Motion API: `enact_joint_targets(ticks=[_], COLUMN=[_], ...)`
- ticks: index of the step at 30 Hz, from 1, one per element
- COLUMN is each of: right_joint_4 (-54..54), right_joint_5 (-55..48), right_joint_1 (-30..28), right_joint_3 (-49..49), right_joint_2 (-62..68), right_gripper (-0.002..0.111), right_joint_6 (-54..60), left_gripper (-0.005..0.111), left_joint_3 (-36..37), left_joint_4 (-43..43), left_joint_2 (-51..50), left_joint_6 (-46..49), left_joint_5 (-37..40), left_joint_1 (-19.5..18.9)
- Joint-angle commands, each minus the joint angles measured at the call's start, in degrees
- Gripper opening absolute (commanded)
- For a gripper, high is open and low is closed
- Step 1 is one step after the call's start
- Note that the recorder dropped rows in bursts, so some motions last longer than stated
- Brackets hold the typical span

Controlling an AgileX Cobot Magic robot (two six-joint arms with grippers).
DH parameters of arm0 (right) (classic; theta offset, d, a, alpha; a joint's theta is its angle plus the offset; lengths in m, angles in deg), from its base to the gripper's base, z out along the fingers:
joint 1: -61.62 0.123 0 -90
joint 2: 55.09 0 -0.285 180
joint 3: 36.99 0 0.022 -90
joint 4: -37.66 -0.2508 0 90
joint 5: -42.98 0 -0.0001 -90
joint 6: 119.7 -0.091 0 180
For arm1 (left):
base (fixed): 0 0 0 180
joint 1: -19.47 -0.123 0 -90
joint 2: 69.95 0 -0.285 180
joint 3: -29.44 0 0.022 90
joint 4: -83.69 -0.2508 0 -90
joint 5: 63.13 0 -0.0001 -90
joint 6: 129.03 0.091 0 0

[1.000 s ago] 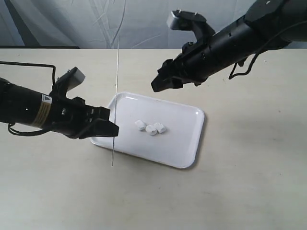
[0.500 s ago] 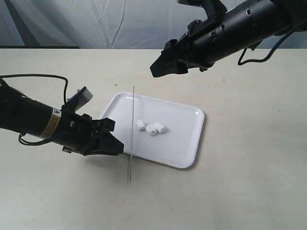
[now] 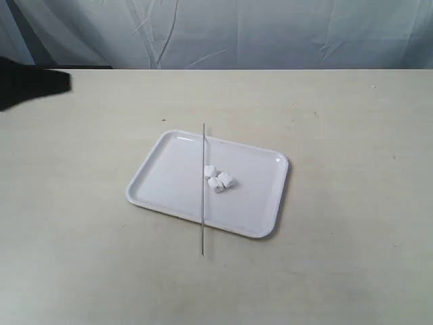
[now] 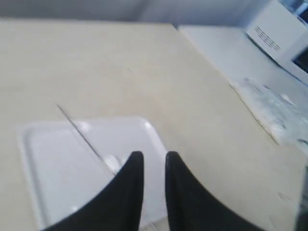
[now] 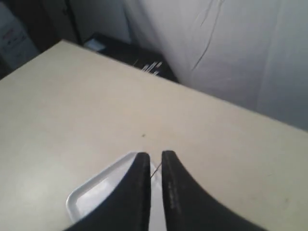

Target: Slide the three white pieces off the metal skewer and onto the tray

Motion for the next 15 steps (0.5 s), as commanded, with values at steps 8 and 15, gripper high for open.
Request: enact_joint_targets(ticks=[8, 15], right_joint_4=[-4.73, -6.51], right_joint_5=[14.21, 24.50], right_joint_1=[-10.30, -10.18], right_joint_3=[-13.15, -29.32], right_joint_2=[-30.40, -46.32], right_gripper=[-0.001, -0.001], right_joint_6=[-7.68, -5.51], left_gripper=[0.017, 0.017], left_joint_3=[5.84, 12.59], left_joint_4=[25.68, 23.34], left_joint_2=[37.41, 47.91], left_joint_6=[13.48, 12.55], left_joint_5=[-1.58, -1.58], left_joint_1=[-9.51, -8.60])
